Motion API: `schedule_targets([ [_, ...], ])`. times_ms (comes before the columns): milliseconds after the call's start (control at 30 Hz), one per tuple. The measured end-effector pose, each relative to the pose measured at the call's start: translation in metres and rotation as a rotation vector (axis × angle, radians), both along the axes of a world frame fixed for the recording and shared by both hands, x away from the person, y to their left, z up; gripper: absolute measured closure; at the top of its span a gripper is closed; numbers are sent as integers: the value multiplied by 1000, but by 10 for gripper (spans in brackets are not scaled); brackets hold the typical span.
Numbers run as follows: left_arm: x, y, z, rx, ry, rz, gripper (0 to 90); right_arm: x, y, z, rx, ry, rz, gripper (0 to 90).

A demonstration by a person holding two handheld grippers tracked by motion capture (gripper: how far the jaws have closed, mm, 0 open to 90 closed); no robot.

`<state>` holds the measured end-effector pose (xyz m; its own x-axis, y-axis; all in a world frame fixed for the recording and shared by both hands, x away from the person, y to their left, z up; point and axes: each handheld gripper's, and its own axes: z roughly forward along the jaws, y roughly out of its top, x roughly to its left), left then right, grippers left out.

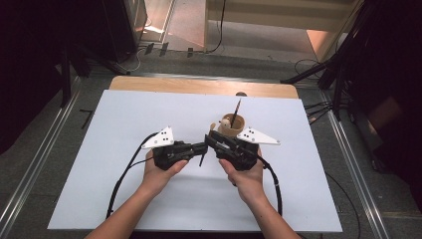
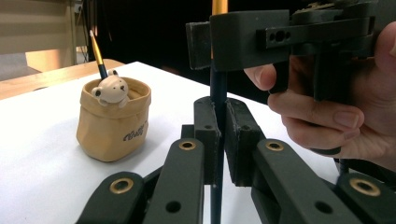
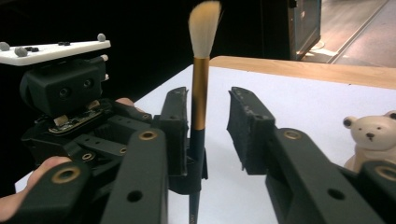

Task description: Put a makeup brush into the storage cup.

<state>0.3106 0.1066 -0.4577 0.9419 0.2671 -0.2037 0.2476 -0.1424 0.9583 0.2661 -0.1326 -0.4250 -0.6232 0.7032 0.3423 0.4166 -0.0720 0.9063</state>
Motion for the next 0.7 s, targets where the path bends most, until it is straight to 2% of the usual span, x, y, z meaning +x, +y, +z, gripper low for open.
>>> schedule_targets([
  [233,-1,-2,-1,8,1,-3,850,3,0,-3,33,41,40,838],
  [367,0,-1,-2,-2,6,-12,846,3,0,-3,30,37,39,847],
  [433,0,-2,-2,9,4,-1,820,3,0,-3,26,35,39,848],
  [467,0,-2,-2,14,7,4,712,2,0,-3,30,30,38,848],
  [600,-2,-1,-1,34,18,24,450,0,-2,-1,19,4,28,848],
  [700,-2,2,1,28,28,34,213,0,-4,0,12,-10,16,848],
])
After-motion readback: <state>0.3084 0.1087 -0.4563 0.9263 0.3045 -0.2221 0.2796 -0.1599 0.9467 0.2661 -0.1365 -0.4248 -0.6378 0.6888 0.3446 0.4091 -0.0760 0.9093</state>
